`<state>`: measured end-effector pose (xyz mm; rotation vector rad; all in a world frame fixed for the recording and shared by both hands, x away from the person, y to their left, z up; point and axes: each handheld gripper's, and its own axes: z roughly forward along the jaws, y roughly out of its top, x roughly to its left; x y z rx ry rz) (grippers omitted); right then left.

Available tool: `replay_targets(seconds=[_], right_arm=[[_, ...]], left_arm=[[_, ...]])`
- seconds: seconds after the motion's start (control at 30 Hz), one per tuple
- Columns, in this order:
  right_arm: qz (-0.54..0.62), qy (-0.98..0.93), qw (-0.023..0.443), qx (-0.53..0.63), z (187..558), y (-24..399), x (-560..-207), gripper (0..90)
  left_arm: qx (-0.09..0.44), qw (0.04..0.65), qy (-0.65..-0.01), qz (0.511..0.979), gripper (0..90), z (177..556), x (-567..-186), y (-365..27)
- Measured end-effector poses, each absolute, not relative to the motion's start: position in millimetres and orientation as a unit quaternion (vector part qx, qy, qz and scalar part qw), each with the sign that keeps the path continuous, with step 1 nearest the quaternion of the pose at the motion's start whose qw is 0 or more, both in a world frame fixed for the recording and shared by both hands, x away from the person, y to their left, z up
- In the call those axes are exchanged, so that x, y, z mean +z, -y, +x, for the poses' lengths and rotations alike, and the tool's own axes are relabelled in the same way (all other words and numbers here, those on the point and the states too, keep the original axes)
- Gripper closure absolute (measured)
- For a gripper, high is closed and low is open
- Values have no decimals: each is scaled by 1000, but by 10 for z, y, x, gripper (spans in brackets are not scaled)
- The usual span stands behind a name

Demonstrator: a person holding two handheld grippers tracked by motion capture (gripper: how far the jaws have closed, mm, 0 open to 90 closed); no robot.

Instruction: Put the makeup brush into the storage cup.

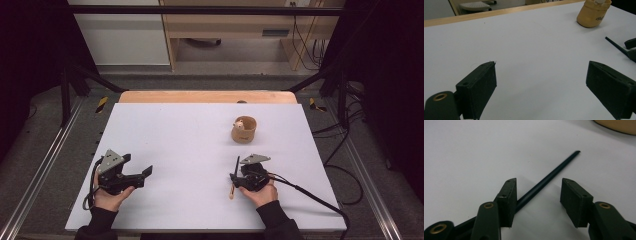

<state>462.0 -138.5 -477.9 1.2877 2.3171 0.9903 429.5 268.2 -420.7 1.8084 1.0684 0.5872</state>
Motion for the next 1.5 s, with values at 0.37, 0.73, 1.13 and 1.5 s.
replay_targets(seconds=[0.37, 0.73, 1.13, 1.5], right_arm=[[434, -819, 167, 337, 4617, 1405, -4773, 619], [423, -828, 161, 331, 4614, 1420, -4756, 759], [415, -836, 156, 323, 4628, 1443, -4740, 823], [416, -836, 149, 325, 4629, 1558, -4481, 694]], left_arm=[[238, 461, -434, 737, 93, 4296, -4207, -2681], [238, 460, -433, 738, 95, 4300, -4212, -2680], [237, 459, -432, 739, 97, 4302, -4216, -2671], [233, 460, -436, 738, 97, 4315, -4215, -2691]])
